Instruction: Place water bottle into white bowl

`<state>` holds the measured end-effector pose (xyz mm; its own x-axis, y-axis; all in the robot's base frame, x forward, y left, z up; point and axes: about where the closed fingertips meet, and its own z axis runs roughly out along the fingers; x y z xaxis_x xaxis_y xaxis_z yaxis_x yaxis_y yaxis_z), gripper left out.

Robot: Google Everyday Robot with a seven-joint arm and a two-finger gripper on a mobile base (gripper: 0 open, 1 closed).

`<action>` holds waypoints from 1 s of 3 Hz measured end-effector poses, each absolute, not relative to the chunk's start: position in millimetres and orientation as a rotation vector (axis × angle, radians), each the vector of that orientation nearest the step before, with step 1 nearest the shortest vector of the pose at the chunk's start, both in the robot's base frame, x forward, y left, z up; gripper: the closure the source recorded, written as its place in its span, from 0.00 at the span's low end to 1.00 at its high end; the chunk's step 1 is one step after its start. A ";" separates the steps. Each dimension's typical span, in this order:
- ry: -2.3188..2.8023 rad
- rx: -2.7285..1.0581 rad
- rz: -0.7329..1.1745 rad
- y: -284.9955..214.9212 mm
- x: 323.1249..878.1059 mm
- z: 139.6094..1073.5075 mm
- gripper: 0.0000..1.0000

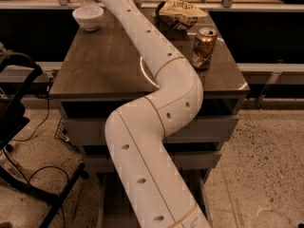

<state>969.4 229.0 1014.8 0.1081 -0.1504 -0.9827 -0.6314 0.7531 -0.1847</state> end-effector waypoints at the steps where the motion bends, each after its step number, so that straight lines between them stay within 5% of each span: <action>1: 1.418 -0.672 0.409 235.9 970.7 1015.2 1.00; 3: 1.370 -0.680 0.436 256.3 969.3 1010.8 1.00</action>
Offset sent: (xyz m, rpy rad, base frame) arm 0.0529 0.0311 0.0259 0.0733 -0.0919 0.0457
